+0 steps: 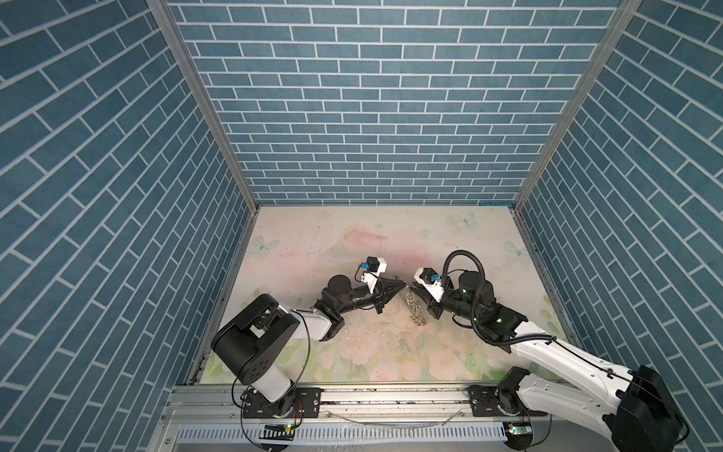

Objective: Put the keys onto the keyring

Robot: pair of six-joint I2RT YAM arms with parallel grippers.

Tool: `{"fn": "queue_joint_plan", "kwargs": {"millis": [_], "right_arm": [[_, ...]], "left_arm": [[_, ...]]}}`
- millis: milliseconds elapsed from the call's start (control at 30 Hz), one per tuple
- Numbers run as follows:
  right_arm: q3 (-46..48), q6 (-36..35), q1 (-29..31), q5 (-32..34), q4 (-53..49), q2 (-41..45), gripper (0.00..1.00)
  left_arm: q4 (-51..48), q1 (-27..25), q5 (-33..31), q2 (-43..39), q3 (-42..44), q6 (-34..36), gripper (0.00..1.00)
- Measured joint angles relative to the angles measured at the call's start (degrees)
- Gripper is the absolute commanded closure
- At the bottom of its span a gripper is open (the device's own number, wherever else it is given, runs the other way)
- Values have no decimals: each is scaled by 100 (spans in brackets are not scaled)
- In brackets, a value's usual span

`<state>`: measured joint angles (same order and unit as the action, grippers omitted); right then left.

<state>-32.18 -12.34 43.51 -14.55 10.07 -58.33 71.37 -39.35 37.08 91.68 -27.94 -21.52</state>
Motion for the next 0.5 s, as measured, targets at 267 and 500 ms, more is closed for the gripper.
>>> {"fn": "queue_joint_plan", "kwargs": {"millis": [267, 500], "right_arm": [[-37, -11, -4, -144, -203, -192, 100], [-199, 94, -11, -179, -302, -385, 100]], "left_arm": [[90, -37, -98, 81, 0, -85, 100], [382, -157, -496, 293, 2, -192, 100]]}}
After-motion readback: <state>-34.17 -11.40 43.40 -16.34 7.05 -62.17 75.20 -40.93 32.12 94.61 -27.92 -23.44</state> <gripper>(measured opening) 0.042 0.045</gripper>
